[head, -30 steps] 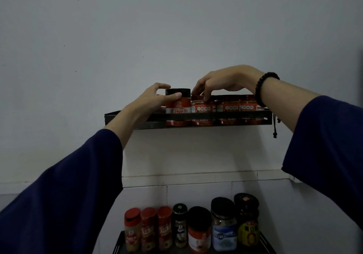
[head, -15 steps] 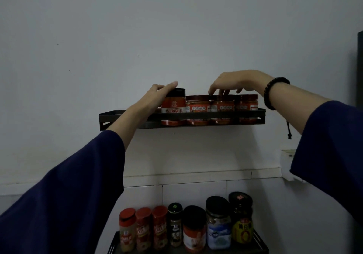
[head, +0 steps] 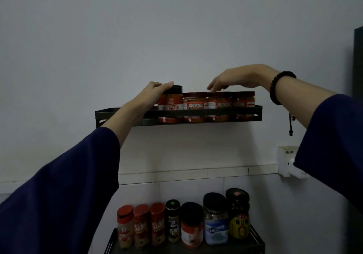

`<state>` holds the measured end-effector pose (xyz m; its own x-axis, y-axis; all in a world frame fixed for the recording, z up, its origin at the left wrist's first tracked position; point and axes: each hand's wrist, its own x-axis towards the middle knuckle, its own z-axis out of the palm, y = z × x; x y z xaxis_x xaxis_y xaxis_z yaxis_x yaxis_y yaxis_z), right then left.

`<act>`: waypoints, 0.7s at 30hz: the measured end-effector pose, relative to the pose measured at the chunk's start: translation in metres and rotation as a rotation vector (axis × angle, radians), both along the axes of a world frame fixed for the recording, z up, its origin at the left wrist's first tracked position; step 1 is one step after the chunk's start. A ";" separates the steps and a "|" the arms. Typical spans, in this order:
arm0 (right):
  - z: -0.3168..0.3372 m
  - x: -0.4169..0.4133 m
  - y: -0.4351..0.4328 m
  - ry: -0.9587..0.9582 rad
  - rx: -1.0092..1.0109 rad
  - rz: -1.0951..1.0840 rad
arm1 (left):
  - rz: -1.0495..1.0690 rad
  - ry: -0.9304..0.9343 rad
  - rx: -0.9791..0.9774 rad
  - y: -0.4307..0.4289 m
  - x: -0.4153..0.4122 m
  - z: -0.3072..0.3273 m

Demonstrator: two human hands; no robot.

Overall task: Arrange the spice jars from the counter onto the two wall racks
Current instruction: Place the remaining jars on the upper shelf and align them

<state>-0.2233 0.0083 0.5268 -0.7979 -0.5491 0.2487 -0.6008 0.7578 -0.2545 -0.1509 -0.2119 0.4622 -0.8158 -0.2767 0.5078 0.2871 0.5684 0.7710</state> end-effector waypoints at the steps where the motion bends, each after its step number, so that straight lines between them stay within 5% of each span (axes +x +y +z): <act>1: 0.001 -0.004 0.004 0.019 -0.056 -0.024 | -0.002 -0.003 0.001 -0.001 0.000 0.000; 8: -0.003 -0.024 0.025 0.009 -0.052 -0.180 | -0.009 -0.004 0.008 -0.006 -0.003 0.001; 21: 0.002 -0.022 0.045 -0.084 -0.058 -0.096 | 0.001 -0.001 0.008 -0.002 -0.003 0.000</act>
<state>-0.2454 0.0535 0.5283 -0.8652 -0.4563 0.2081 -0.5014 0.7932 -0.3455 -0.1537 -0.2140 0.4626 -0.8161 -0.2813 0.5049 0.2859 0.5628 0.7756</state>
